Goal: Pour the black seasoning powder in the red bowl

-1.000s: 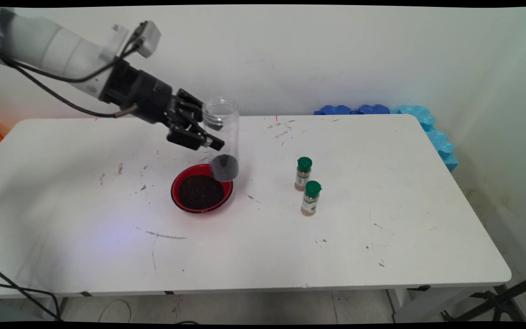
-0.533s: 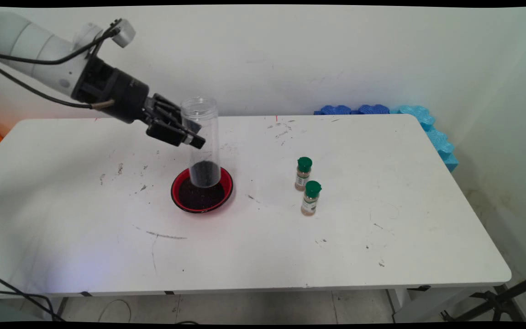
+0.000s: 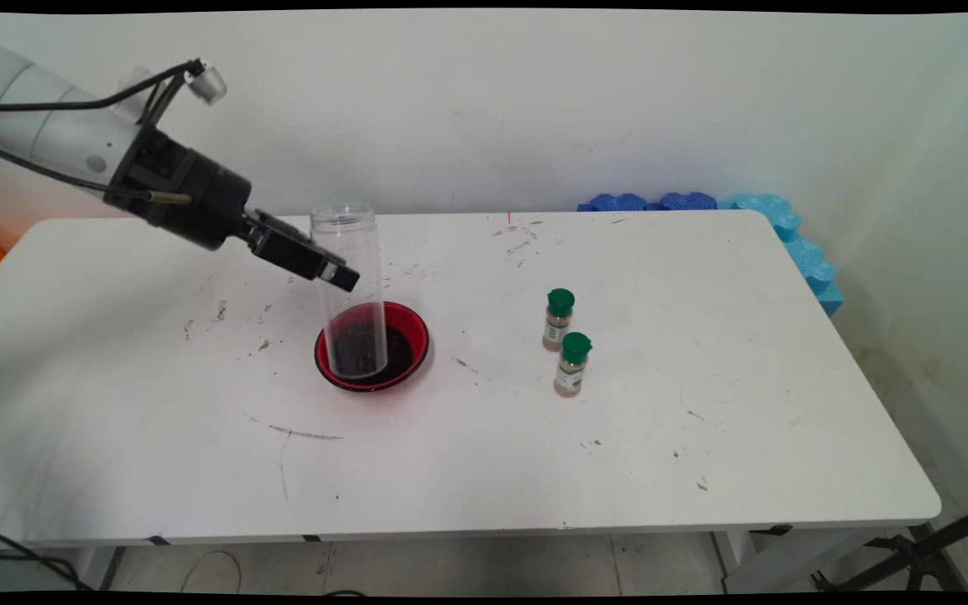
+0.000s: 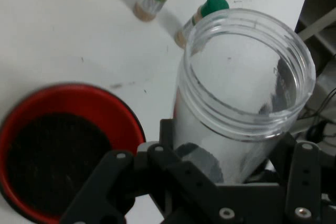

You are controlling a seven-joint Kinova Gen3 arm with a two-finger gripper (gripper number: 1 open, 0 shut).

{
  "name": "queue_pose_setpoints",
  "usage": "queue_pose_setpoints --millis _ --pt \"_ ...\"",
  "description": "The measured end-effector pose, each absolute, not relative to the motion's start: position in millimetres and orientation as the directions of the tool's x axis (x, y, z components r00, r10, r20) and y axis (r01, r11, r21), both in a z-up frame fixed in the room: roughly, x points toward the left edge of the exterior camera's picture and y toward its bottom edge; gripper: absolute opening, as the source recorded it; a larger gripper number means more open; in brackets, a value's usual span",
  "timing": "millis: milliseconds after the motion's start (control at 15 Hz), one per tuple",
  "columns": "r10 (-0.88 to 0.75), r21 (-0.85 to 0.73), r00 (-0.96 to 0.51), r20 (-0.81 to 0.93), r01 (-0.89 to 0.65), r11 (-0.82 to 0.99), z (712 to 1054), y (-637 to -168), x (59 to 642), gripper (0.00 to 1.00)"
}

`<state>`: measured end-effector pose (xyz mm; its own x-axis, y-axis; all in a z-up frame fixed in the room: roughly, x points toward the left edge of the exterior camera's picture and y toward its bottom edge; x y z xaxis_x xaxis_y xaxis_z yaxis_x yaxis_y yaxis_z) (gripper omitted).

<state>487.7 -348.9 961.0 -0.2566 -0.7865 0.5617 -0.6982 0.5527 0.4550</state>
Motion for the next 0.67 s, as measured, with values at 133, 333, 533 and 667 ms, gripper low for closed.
queue_pose_setpoints --millis 133,333,533,667 --pt "-0.847 0.520 -0.189 0.497 -0.717 0.465 956.2 -343.4 491.5 0.00" --pt "-0.901 0.581 -0.102 0.422 -0.733 0.355 949.2 -339.1 496.5 0.00" --pt "-0.939 0.638 0.004 0.343 -0.735 0.230 941.1 -338.7 500.9 0.00" --pt "-0.953 0.670 0.067 0.294 -0.726 0.156 936.4 -339.6 502.0 0.00"
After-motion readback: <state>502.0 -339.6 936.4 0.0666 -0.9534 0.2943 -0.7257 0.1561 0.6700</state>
